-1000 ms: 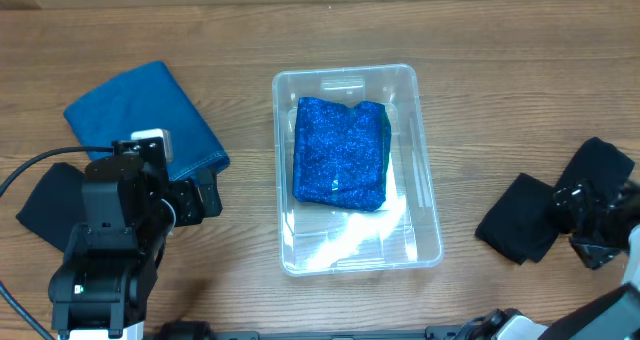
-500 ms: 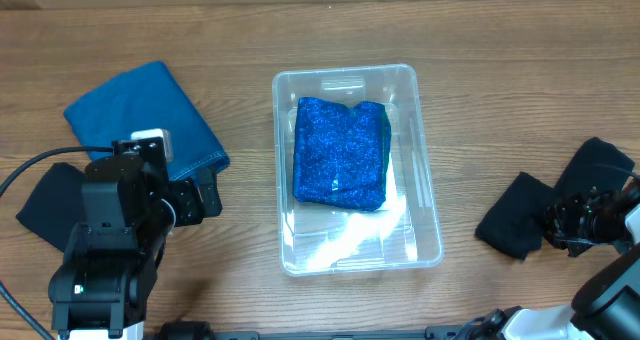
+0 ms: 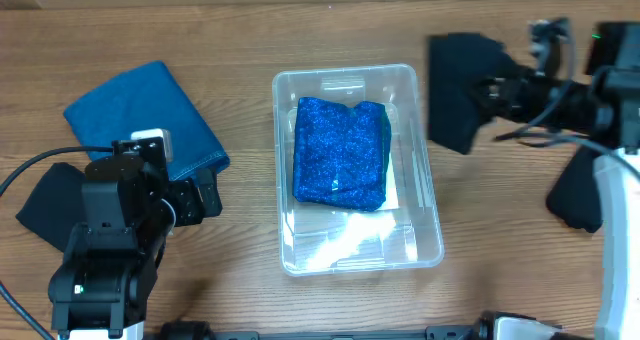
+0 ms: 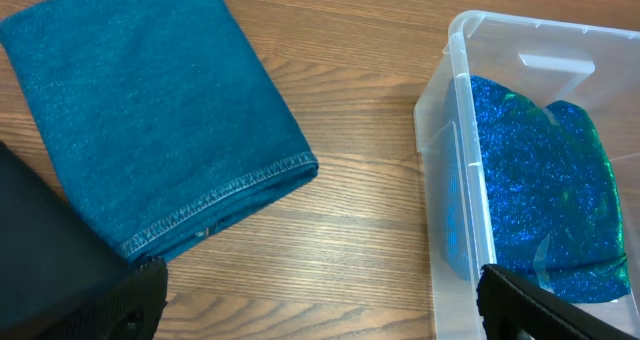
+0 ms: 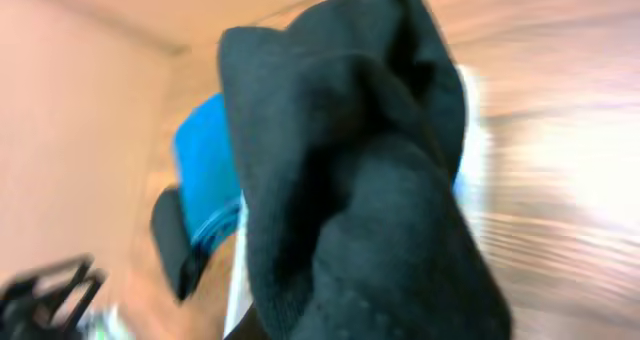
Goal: Pack container
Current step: 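Place the black cloth in the bin's upper right and release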
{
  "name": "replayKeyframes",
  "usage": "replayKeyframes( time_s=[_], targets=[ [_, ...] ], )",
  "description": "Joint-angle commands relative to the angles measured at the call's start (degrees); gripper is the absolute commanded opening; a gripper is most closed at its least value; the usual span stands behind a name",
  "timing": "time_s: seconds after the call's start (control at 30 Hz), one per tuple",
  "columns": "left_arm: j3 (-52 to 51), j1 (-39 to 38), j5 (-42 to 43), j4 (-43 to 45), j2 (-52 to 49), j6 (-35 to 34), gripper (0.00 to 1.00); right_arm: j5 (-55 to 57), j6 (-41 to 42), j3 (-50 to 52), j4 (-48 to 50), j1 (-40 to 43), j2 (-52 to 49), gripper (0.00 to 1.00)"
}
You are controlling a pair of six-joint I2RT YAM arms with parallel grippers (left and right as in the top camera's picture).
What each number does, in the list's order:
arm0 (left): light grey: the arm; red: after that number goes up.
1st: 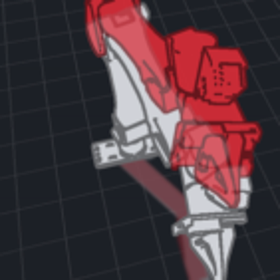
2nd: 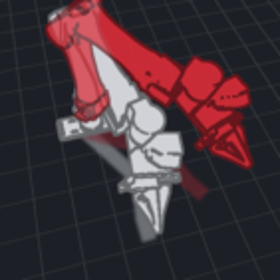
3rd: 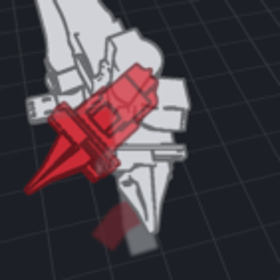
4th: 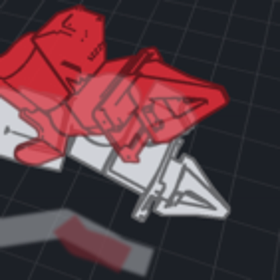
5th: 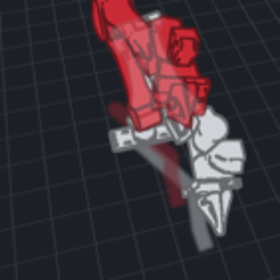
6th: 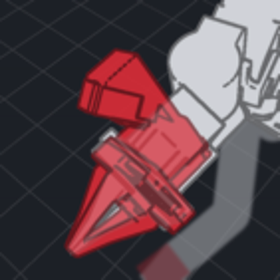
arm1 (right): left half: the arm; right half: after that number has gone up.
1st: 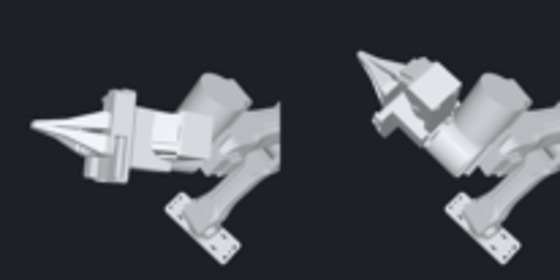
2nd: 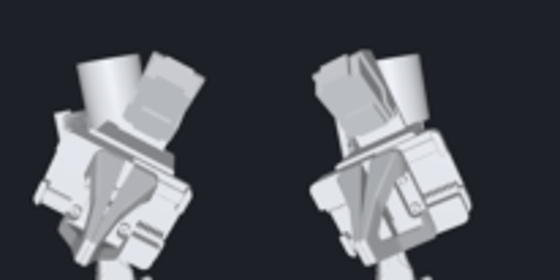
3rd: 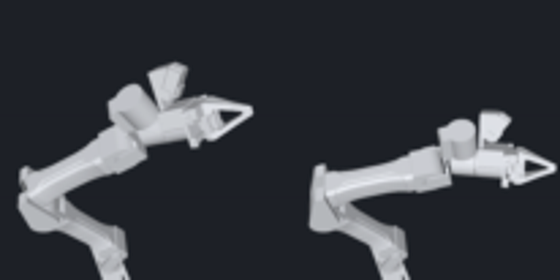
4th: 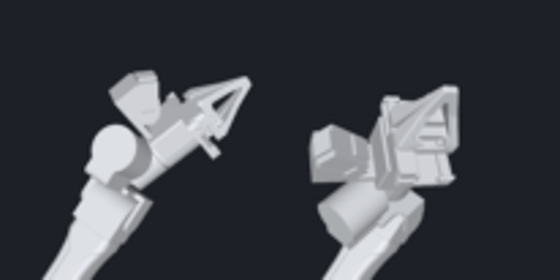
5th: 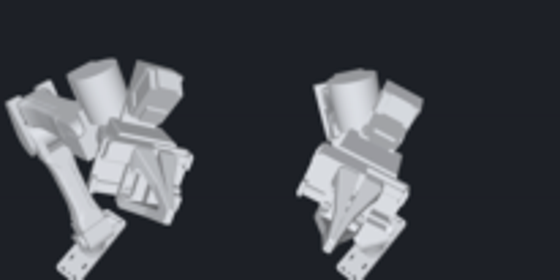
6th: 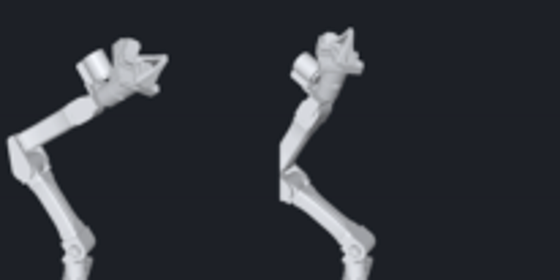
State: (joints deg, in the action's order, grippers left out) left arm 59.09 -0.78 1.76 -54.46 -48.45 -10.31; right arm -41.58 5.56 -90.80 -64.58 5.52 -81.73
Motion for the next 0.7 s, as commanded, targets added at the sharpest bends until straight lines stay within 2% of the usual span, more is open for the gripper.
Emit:
replayKeyframes(
  time_s=[0.0, 0.13, 0.3, 0.37, 0.43, 0.47, 0.5, 0.53, 0.67],
  targets=[
    [1.18, -0.39, 0.63, 0.33, 0.09, 0.9, 1.0, -0.15, 0.63, -1.11, 1.46, -10.99, -0.94, 0.04],
    [1.18, -0.39, 0.66, 0.22, 0.09, 0.9, 1.0, 9.49, 2.36, -1.09, 4.48, -20.39, -8.15, 0.04],
    [1.18, -0.39, 0.68, 0.26, 0.09, 0.9, 1.0, 14.58, 2.4, -1.09, 7.72, -20.94, -18.36, 0.04],
    [1.18, -0.39, 0.7, 0.22, 0.09, 0.87, 1.0, 22.69, 7.98, -1.09, 6.88, -20.94, -22.53, 0.04],
    [1.18, -0.39, 0.66, 0.24, 0.09, 0.9, 1.0, 27.15, 9.51, -1.09, 7.32, -20.94, -24.5, 0.04],
    [1.18, -0.39, 0.66, 0.24, 0.09, 0.9, 1.0, 28.09, 9.49, -1.09, 7.26, -20.94, -24.74, 0.09],
    [1.18, -0.39, 0.66, 0.24, 0.09, 0.9, 1.0, 28.59, 9.44, -1.09, 6.6, -20.94, -24.74, 0.57],
    [1.18, -0.39, 0.66, 0.24, 0.09, 0.9, 1.0, 28.72, 9.44, -1.09, 6.14, -20.94, -24.74, 1.0],
    [1.18, -0.39, 0.66, 0.22, 0.09, 0.9, 1.0, 34.27, 9.53, -1.42, 4.79, -22.08, -23.63, 1.0]
  ],
)
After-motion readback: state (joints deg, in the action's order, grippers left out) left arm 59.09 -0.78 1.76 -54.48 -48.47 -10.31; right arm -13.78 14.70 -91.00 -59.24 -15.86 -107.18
